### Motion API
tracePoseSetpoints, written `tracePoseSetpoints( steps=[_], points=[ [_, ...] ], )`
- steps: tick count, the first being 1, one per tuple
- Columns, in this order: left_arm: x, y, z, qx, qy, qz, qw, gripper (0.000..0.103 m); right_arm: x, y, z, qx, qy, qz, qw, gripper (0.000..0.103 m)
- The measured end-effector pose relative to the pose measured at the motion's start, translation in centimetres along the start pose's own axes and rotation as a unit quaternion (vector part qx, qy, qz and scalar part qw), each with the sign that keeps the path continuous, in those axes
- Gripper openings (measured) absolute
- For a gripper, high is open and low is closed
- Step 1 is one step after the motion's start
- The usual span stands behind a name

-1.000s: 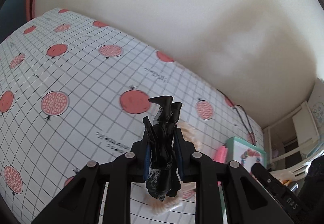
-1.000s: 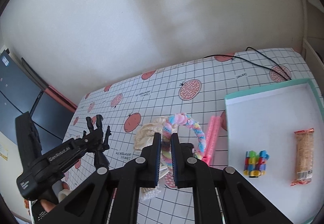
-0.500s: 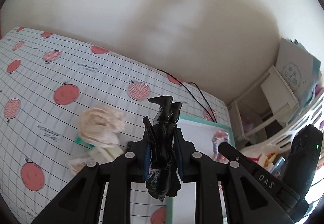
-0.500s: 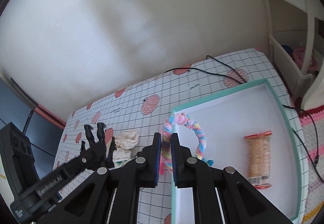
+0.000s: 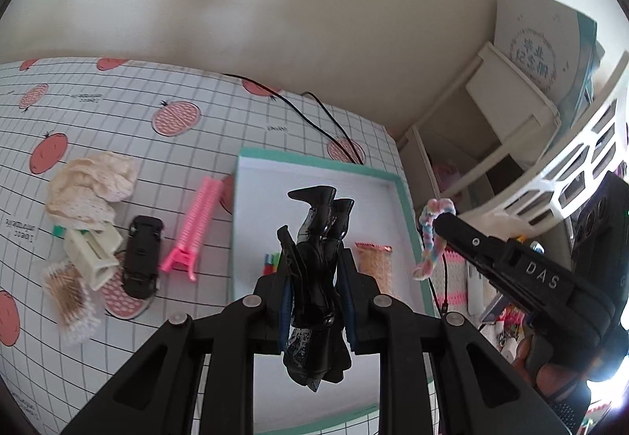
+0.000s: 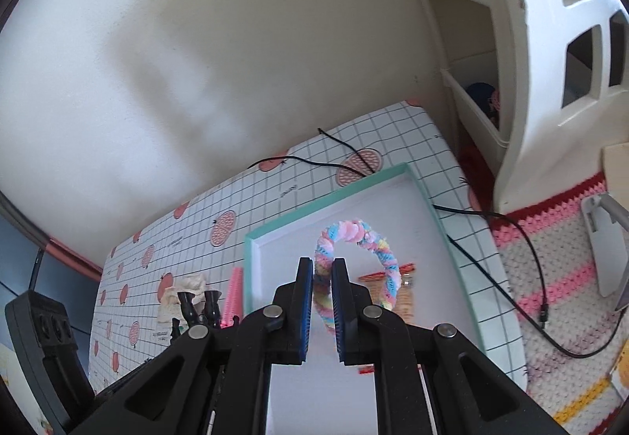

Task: Organize objects
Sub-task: 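Lift the black figure and fuzzy ring and carry both over the tray, then open the right gripper dropping the fuzzy ring while the left lowers the black figure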

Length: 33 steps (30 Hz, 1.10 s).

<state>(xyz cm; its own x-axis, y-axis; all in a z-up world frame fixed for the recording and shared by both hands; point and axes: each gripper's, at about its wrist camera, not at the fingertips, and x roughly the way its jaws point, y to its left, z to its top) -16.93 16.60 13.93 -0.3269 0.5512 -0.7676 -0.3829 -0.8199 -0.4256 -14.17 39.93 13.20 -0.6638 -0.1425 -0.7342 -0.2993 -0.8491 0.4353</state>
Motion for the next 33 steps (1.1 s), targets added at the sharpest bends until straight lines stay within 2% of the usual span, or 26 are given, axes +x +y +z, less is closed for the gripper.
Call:
tracePoseSetpoints(
  steps=[7,13,18,33],
  points=[
    [2.5,-1.1,-1.3,0.013,0.033,0.01,0.9993,0.022,1.6,-0.4,-0.4,-0.019,0.02,-0.026,0.999,0.01],
    [5.0,-0.5,-2.6,0.003,0.076,0.025,0.9968,0.022,4.0,0.5,-1.5,-0.043,0.048,-0.032,0.997,0.011],
    [5.9,-0.1,-3.3,0.0,0.096,0.036,0.9948,0.022,5.7,1.5,-2.4,-0.059,0.068,-0.03,0.996,0.011],
    [7.0,1.6,-4.0,-0.015,0.106,0.047,0.9932,0.02,9.0,2.6,-4.4,-0.073,0.113,-0.017,0.991,0.011]
  ],
)
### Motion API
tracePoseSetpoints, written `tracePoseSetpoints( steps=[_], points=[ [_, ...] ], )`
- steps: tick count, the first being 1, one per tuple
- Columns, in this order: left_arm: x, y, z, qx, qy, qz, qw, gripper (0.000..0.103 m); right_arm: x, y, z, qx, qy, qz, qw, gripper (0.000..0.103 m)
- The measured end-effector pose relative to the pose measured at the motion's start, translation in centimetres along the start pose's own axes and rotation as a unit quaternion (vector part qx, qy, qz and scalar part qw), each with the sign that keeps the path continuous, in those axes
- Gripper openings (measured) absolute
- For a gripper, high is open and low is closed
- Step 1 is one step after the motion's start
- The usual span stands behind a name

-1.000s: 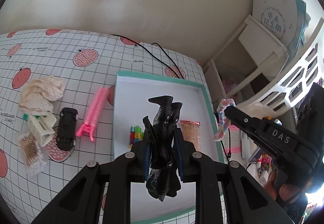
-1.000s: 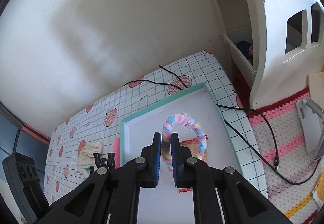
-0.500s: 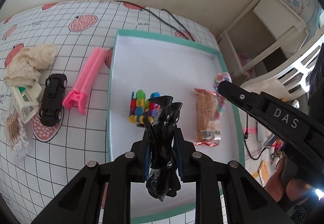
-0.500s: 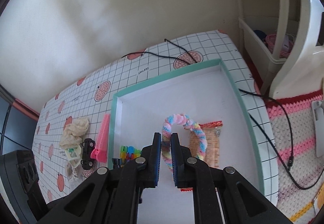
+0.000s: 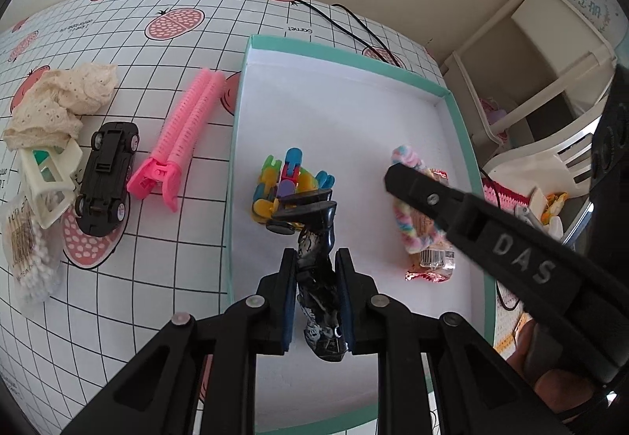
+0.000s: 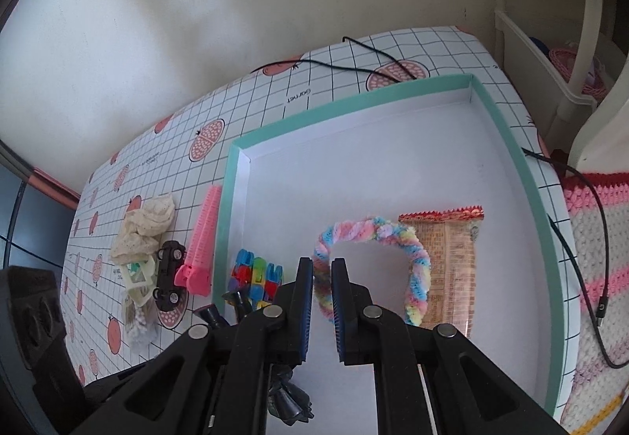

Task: Organize objects
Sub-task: 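Open the right gripper dropping the fuzzy ring while the left lowers the black figure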

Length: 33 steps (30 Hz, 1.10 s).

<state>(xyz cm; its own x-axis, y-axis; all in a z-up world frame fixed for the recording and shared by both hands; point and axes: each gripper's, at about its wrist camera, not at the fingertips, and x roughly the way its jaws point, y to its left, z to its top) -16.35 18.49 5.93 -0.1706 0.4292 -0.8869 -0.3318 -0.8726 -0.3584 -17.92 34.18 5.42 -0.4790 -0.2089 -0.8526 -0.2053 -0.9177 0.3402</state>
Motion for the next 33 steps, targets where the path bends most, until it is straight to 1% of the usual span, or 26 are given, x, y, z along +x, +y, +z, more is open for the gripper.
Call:
tracePoseSetpoints(
  steps=[13,23,26,28,33],
  points=[
    [0.2,-0.4,-0.2,-0.003,0.002,-0.004,1.0,0.02,2.1,-0.4,-0.8,0.002,0.034,-0.013,0.999,0.011],
    [0.9,-0.4,-0.5,-0.001,0.005,0.003,1.0,0.021,2.2,-0.4,-0.7,-0.001,0.041,-0.016,0.999,0.011],
    [1.0,-0.4,-0.5,-0.002,0.006,0.0,1.0,0.021,2.1,-0.2,-0.6,-0.002,0.039,-0.019,0.999,0.017],
    [1.0,-0.4,-0.6,-0.002,0.007,-0.001,1.0,0.021,1.9,-0.2,-0.6,-0.001,0.037,-0.019,0.999,0.028],
    [0.9,-0.4,-0.6,0.002,0.004,-0.004,1.0,0.021,1.0,0.0,-0.2,-0.004,0.026,-0.017,1.0,0.028]
  ],
)
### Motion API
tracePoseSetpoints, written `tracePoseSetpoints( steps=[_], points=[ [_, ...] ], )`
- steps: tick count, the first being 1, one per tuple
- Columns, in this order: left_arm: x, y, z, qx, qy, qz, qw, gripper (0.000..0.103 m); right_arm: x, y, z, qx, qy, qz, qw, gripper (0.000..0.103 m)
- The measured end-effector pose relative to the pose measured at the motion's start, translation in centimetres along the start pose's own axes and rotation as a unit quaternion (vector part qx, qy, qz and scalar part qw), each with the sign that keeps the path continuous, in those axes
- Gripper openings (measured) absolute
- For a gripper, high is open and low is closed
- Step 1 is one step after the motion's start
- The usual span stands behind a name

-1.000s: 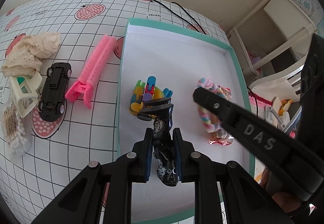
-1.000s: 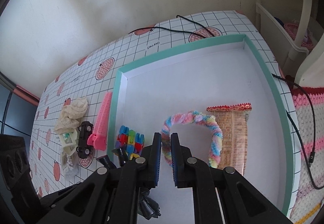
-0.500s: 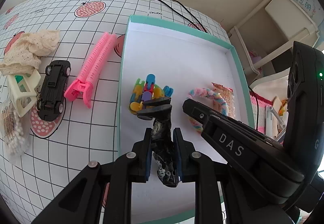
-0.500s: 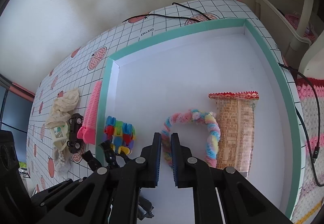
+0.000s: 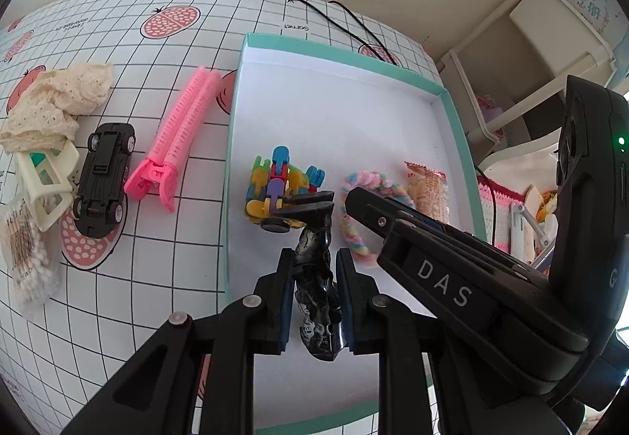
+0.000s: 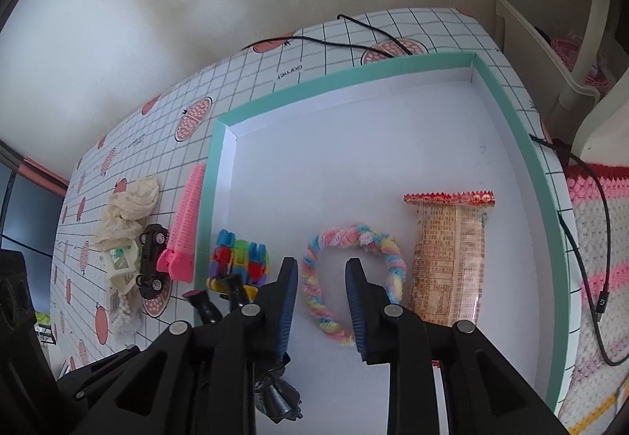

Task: Organize objects
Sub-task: 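Open the right gripper dropping the fuzzy ring while the left lowers the black figure, then move both grippers back from the tray toward the remaining items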

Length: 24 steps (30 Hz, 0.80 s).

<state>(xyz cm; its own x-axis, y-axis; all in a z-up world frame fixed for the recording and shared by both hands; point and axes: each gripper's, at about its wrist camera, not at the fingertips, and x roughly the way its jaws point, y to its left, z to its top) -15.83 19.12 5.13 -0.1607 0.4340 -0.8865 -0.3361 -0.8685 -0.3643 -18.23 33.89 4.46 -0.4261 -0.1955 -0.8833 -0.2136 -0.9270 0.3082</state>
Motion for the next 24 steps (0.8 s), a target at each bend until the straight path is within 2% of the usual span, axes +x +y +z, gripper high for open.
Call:
tracePoseSetpoints(
  steps=[6,15,24],
  points=[
    [-0.6,0.1,0.1,-0.003,-0.008,-0.011,0.9999,0.021,-2.2,0.3,0.7,0.001,-0.028,0.012,1.0,0.028],
    [-2.7,0.3,0.5,-0.005,-0.04,-0.021,0.999,0.021,-5.2,0.2,1.5,0.006,-0.065,0.021,0.998,0.028],
    [-4.2,1.0,1.1,-0.009,-0.078,0.005,0.9969,0.021,-4.6,-0.1,1.3,0.002,-0.053,-0.012,0.998,0.028]
  ],
)
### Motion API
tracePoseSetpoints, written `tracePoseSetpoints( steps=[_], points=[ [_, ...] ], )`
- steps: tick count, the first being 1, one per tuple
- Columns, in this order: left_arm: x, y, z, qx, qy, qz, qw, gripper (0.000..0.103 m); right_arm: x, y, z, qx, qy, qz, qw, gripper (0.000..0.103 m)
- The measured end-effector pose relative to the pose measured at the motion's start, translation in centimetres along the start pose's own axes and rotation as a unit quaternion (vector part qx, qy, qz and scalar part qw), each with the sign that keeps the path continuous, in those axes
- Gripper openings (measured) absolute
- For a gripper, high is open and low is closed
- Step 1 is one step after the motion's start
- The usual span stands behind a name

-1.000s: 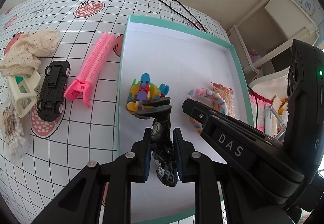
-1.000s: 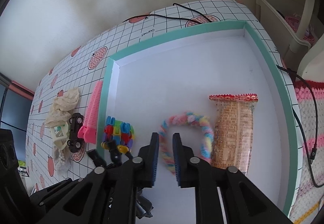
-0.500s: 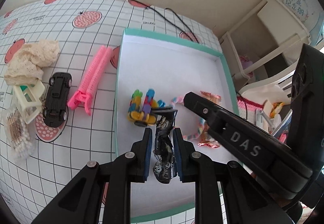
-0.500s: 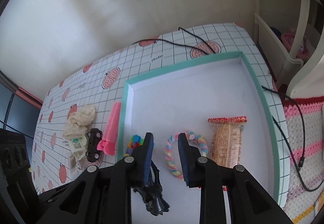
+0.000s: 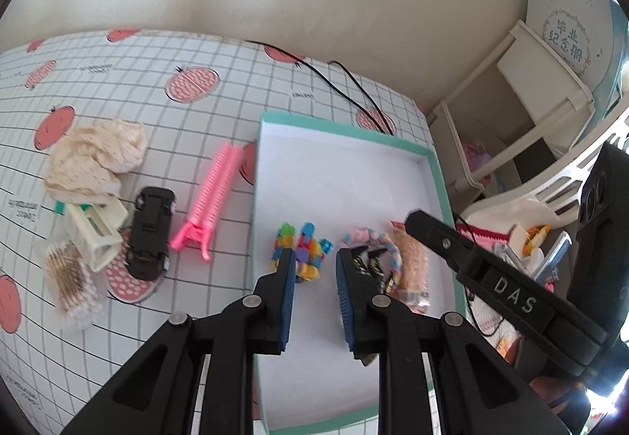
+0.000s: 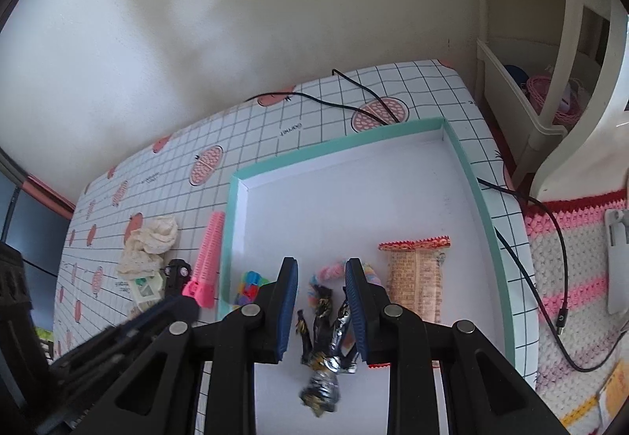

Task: Organize objects
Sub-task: 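Move both grippers back from the tray toward the remaining items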

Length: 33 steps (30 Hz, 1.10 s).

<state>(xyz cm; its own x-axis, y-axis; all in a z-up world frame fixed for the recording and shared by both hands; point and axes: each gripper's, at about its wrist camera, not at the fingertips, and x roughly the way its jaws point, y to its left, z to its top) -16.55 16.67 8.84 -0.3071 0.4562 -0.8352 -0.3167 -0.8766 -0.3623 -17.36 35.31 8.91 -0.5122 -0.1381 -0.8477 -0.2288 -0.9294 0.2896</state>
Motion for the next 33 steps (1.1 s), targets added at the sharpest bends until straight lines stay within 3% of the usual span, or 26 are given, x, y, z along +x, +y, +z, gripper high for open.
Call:
tracePoseSetpoints(
  steps=[5,9,12,14,16,21,27,30,33],
  points=[
    [-0.3,1.0,0.6,-0.005,-0.019,0.029,0.9994,0.022,0.5,0.3,-0.3,-0.012,0.005,-0.016,1.0,0.028],
    [-0.2,2.1,1.1,-0.016,-0.027,0.05,0.9983,0.034,0.6,0.5,-0.4,-0.019,0.004,-0.028,0.999,0.028],
    [-0.2,2.7,1.2,-0.022,-0.033,0.064,0.9972,0.039,0.7,0.5,-0.4,-0.023,0.003,-0.039,0.999,0.042],
    [-0.2,3.2,1.2,-0.029,-0.035,0.07,0.9965,0.049,0.7,0.5,-0.4,-0.025,0.003,-0.043,0.999,0.048],
    [-0.2,3.7,1.3,-0.051,-0.037,0.085,0.9944,0.061,0.7,0.4,-0.4,-0.025,0.001,-0.046,0.999,0.06],
    [-0.4,4.7,1.2,-0.063,-0.049,0.102,0.9916,0.081,0.6,0.6,-0.3,-0.031,-0.006,-0.05,0.998,0.075],
    [-1.0,5.4,1.3,-0.068,-0.072,0.121,0.9877,0.096,0.4,0.7,-0.2,-0.036,-0.018,-0.058,0.998,0.101],
    [-1.2,5.6,1.4,-0.064,-0.076,0.131,0.9864,0.103,0.3,0.6,-0.2,-0.037,-0.023,-0.065,0.997,0.103],
    [-1.3,6.0,1.5,-0.067,-0.077,0.133,0.9858,0.103,0.3,0.6,-0.1,-0.038,-0.025,-0.065,0.997,0.103]
  ],
)
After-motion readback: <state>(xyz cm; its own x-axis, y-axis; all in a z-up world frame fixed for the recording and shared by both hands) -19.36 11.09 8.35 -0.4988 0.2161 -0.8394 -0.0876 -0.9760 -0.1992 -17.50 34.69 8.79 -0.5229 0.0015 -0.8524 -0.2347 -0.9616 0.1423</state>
